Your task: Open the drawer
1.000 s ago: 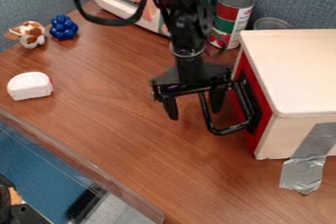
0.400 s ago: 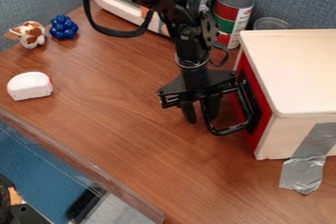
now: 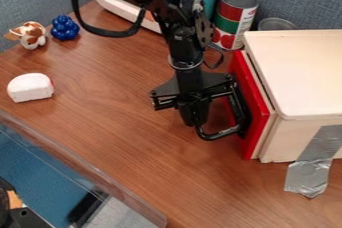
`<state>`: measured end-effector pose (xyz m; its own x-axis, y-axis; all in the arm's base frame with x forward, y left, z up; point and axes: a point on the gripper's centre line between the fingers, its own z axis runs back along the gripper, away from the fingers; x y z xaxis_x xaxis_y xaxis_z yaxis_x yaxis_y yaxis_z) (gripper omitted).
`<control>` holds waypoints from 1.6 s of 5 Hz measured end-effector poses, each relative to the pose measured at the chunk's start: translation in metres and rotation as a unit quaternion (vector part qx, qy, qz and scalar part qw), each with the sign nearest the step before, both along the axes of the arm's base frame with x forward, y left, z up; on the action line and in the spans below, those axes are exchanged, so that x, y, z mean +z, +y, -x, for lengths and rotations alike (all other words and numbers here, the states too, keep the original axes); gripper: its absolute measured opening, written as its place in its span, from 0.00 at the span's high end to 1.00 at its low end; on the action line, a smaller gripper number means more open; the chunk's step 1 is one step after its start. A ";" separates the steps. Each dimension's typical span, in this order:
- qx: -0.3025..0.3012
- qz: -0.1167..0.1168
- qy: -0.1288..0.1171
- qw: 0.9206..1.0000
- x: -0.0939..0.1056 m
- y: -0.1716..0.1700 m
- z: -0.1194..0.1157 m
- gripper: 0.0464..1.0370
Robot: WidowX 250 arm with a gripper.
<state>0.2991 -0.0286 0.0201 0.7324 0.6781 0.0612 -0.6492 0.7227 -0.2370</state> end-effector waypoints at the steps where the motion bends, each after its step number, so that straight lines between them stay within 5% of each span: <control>1: -0.010 -0.012 0.006 1.000 -0.002 0.010 0.006 0.91; 3: -0.034 -0.060 0.024 0.997 0.002 0.042 0.022 0.91; 8: 0.006 -0.064 0.027 0.998 0.000 0.064 0.046 0.92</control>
<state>0.2535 0.0350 0.0197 0.7287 0.6761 0.1092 -0.6675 0.7368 -0.1072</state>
